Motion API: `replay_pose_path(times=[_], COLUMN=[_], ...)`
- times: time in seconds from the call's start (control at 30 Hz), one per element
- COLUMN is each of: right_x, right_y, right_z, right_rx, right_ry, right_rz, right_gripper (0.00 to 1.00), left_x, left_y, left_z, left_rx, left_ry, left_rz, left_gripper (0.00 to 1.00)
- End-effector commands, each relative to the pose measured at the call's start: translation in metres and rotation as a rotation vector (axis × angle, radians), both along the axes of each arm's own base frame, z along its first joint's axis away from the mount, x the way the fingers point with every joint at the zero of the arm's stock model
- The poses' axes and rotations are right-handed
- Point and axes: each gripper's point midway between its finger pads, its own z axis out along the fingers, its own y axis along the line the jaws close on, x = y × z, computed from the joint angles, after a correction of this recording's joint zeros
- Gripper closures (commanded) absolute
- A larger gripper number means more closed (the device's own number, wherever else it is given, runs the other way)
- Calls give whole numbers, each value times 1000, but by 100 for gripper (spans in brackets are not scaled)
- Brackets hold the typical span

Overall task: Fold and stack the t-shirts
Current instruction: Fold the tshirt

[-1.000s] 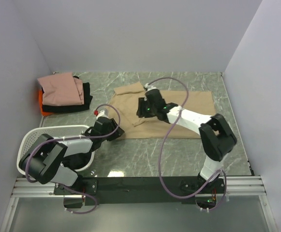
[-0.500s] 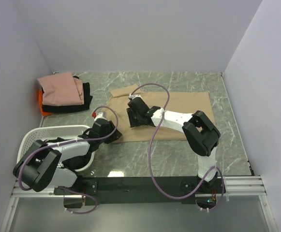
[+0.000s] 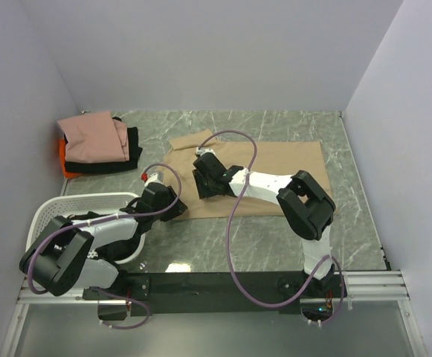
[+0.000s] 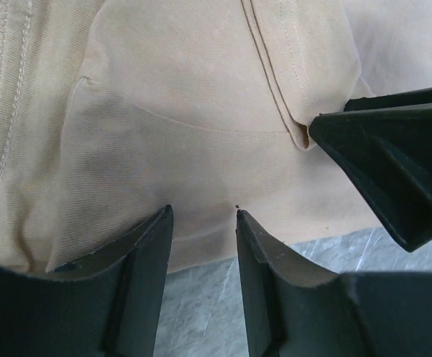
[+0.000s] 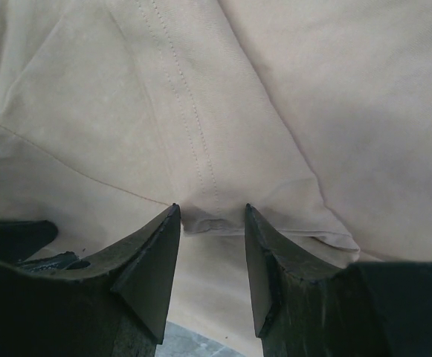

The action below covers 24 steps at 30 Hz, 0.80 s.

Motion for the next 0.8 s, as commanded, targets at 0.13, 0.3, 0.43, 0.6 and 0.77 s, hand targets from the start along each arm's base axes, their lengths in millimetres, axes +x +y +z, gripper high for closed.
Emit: replay_pose_path(times=[0.13,0.3,0.43,0.6,0.77], right_x=[3,-3,-10,-17,-16], right_y=[5,10,14,24,26], right_z=[11,3,2,8,5], right_rx=[-6,-12,-16,15,1], right_ry=[-36,-9,1,-4,0], right_rz=[15,45,68,96,102], right_gripper=[53,53,53,53,53], left_x=[-21,-21,-22,-22,-23], left_y=[15,16,17,16,16], left_z=[-18,-17,-17,-16,-15], left_rx=[64,66,68,62,63], left_ry=[67,62,63,61,59], left_rz=[3,3,2,0,-2], left_gripper=[53,53,53,53,53])
